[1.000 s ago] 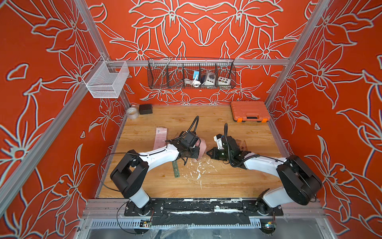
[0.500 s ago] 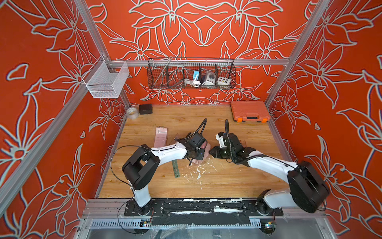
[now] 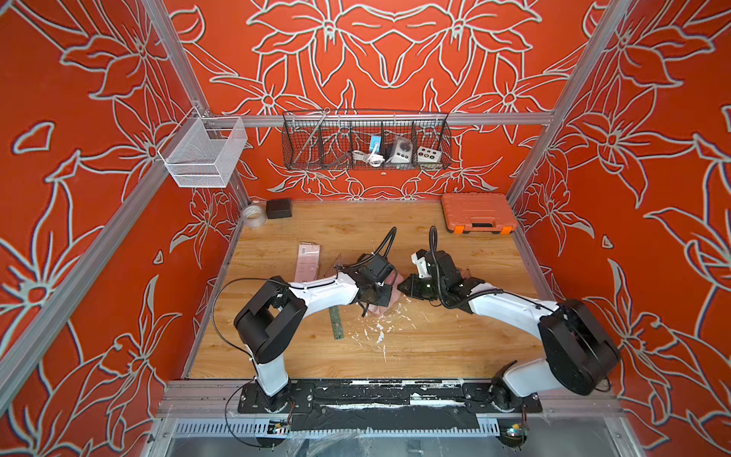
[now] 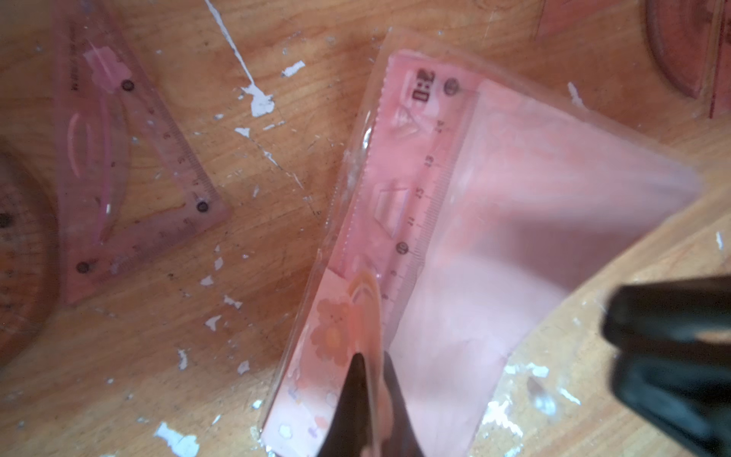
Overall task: Open the ruler set and take out the ruler
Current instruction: Take out the ruler from the ruler set bag.
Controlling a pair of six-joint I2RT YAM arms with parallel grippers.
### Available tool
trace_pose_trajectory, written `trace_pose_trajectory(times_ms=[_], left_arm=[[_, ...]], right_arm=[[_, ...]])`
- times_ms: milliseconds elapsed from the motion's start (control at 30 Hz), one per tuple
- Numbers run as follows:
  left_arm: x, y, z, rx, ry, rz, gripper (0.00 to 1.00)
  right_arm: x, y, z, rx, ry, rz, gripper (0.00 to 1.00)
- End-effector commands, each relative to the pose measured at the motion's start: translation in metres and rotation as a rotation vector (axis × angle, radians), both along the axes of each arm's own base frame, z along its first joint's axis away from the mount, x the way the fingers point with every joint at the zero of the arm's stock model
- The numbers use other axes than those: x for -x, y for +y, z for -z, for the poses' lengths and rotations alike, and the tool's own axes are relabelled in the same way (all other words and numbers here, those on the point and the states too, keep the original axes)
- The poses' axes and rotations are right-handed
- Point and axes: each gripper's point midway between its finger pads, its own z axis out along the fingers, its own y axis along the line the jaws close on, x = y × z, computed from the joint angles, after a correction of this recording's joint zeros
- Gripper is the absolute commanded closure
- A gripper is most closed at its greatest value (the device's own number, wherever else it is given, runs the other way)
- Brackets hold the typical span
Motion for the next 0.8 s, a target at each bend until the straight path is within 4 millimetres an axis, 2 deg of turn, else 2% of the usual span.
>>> trace_pose_trajectory(times_ms=[0, 133, 333, 533, 600, 767], left_arm=[[0.001, -0.002, 0.001, -0.005, 0.003, 0.004, 1.0], [0.001, -0.002, -0.003, -0.012, -0.005, 0.0, 1.0], [0.001, -0.003, -0.001, -0.014, -0.007, 0.0, 1.0], [0.0, -0.004, 0.004, -0.022, 0.008, -0.006, 1.0], [0.0, -0.005, 0.004, -0.018, 0.005, -0.006, 1.0], [-0.002, -0.007, 0.0, -0.007, -0.003, -0.01, 1.0]], right_arm=[[-0.009, 0.008, -0.002, -0.023, -0.01, 0.009, 0.86], [-0.01, 0.007, -0.003, -0.011, -0.011, 0.012, 0.87], [-0.009, 0.005, -0.016, -0.023, -0.047, 0.008, 0.86], [-0.002, 0.015, -0.051, -0.165, -0.146, -0.036, 0.84], [0.0, 0.018, -0.055, -0.177, -0.152, -0.056, 0.82], [-0.002, 0.015, -0.023, -0.094, -0.058, -0.022, 0.82]])
